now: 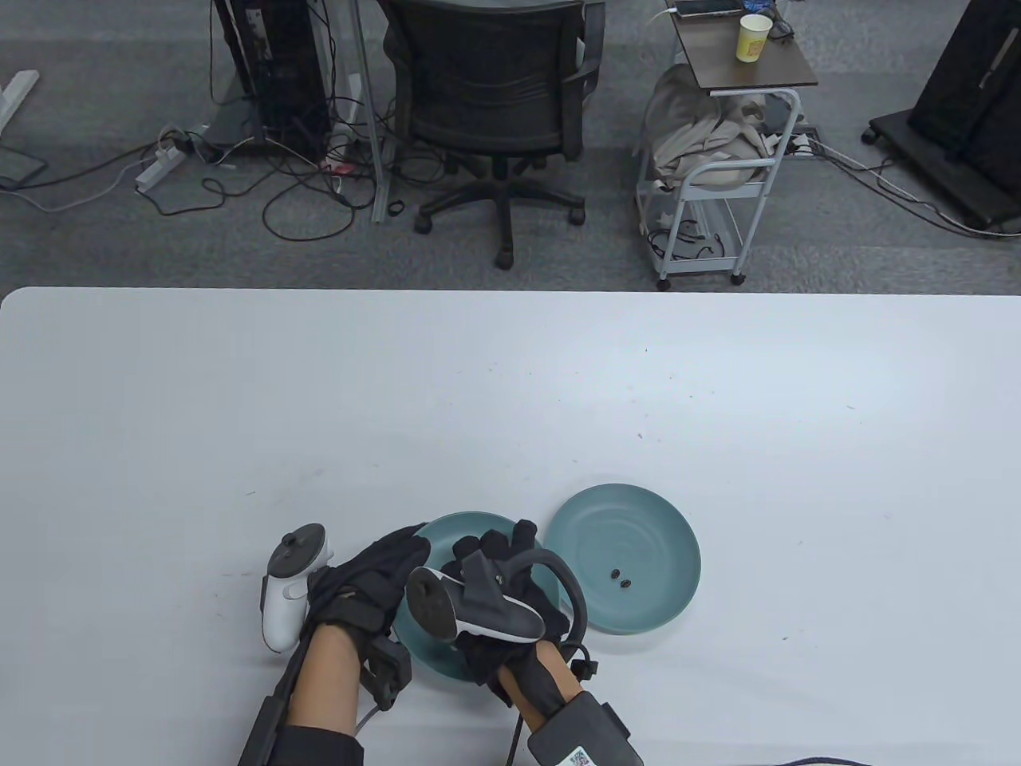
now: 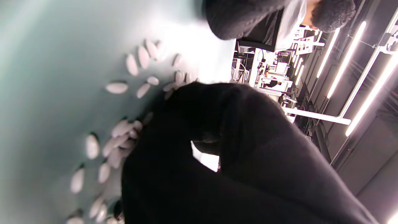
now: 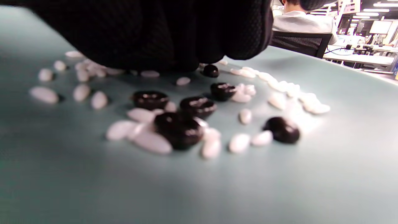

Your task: Pick coffee beans with hand pinch into plate

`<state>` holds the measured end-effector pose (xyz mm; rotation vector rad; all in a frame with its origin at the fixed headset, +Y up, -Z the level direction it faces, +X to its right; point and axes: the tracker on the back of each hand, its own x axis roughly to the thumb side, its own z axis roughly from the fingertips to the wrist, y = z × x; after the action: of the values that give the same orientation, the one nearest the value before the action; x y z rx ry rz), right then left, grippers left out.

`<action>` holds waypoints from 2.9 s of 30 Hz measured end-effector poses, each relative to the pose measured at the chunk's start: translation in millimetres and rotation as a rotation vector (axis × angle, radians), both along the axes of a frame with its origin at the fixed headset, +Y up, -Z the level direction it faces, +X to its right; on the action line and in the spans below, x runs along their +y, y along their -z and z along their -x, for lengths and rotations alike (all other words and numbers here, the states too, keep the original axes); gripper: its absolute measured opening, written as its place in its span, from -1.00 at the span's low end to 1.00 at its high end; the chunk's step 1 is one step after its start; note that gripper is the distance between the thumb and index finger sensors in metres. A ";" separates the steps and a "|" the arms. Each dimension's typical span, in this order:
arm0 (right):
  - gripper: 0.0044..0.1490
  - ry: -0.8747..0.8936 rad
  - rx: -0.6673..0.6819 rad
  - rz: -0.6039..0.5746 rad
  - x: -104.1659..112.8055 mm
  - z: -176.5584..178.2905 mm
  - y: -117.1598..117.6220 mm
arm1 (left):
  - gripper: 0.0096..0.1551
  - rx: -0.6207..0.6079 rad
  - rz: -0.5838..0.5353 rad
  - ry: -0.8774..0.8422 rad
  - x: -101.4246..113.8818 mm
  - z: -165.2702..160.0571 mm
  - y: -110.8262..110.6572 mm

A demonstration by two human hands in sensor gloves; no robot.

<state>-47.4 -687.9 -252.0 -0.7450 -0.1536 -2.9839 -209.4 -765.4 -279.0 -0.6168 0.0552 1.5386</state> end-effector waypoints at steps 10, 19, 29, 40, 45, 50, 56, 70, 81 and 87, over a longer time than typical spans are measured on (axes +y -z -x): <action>-0.52 0.250 -0.060 -0.043 27.0 -36.0 -5.9 | -0.44 0.049 -0.036 -0.033 5.0 0.3 -3.6; -0.52 0.498 -0.210 -0.045 43.3 -106.4 0.6 | -0.44 0.105 -0.009 -0.006 3.3 2.4 -5.1; -0.52 0.416 0.087 -0.002 40.6 -28.9 -29.9 | -0.44 0.111 -0.006 0.026 3.1 4.1 -3.3; -0.52 0.332 -0.172 -0.093 31.4 -81.2 1.0 | -0.44 0.107 -0.026 0.035 5.3 2.2 -6.3; -0.52 0.290 -0.436 -0.052 3.5 -151.4 27.0 | -0.44 0.113 -0.023 0.040 4.0 2.8 -5.8; -0.52 0.214 -0.573 0.040 -26.4 -176.5 37.1 | -0.44 0.108 -0.022 0.039 4.1 1.4 -6.0; -0.53 0.024 -0.620 0.079 -44.5 -172.6 41.8 | -0.44 0.124 -0.020 0.032 3.7 6.3 -6.9; -0.54 -0.010 -0.636 0.111 -47.0 -176.1 41.9 | -0.44 0.110 -0.023 0.018 3.7 2.4 -7.1; -0.52 0.302 -0.551 -0.103 8.1 -174.8 25.1 | -0.43 0.142 -0.019 0.004 4.3 3.0 -7.6; -0.52 0.362 -0.332 -0.169 37.5 -129.4 4.1 | -0.45 0.136 -0.010 0.000 4.2 2.9 -7.4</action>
<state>82.0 -650.4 -256.2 -0.2789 0.2432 -3.3849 -212.3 -761.3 -271.6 -0.5038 0.1508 1.5787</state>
